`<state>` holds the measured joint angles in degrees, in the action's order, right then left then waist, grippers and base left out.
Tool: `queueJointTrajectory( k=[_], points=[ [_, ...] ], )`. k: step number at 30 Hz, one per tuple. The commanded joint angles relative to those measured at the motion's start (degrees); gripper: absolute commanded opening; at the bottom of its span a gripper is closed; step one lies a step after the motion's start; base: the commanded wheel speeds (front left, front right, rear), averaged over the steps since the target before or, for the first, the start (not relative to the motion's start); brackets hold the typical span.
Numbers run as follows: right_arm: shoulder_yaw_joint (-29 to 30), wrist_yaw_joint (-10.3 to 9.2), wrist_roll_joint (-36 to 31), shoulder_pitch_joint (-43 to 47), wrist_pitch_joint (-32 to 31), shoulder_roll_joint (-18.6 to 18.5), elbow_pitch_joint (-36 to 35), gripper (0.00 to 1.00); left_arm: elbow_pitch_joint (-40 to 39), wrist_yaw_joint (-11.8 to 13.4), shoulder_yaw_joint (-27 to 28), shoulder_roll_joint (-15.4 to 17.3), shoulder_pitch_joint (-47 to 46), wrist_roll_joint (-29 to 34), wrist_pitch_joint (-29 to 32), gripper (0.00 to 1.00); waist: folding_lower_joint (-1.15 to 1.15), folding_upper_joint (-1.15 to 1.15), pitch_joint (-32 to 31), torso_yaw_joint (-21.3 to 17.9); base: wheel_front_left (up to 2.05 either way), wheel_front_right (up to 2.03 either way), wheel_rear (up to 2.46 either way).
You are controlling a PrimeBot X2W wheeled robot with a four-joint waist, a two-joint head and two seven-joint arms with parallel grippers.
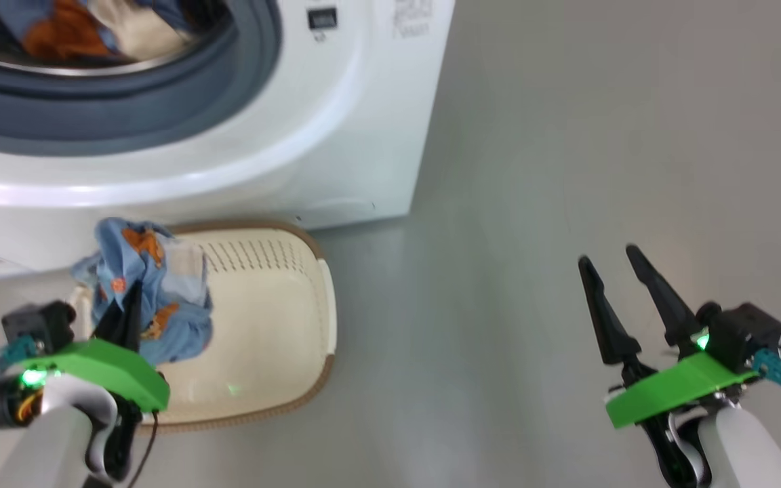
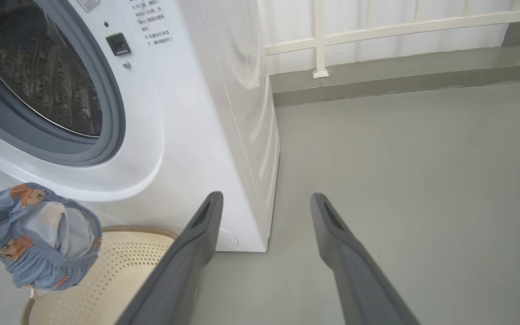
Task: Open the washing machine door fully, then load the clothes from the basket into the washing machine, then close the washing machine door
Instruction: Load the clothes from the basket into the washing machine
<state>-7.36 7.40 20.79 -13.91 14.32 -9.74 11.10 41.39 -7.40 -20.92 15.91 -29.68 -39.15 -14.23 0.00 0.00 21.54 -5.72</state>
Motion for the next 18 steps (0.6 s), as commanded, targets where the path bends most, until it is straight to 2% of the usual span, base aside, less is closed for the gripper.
queueJointTrajectory(
  k=[1,11,18],
  points=[
    [-0.9,0.09,0.5,1.7,0.7,-0.7,-1.0,1.00,-2.0,-0.1,3.1,1.6,1.5,1.4,-0.8,0.00,0.00,0.00,-5.3,2.8,0.00,0.00,0.00],
    [0.3,0.09,1.0,7.1,0.7,-2.4,-0.9,1.00,-13.1,-0.1,12.3,-0.8,11.9,8.8,-0.8,0.00,0.00,0.00,-12.1,4.1,0.00,0.00,0.00],
    [2.5,0.09,1.1,10.2,0.7,-2.9,-1.6,1.00,-21.1,-0.1,17.2,-2.0,18.9,11.9,-0.8,0.00,0.00,0.00,-14.3,4.3,0.00,0.00,0.00]
  ],
)
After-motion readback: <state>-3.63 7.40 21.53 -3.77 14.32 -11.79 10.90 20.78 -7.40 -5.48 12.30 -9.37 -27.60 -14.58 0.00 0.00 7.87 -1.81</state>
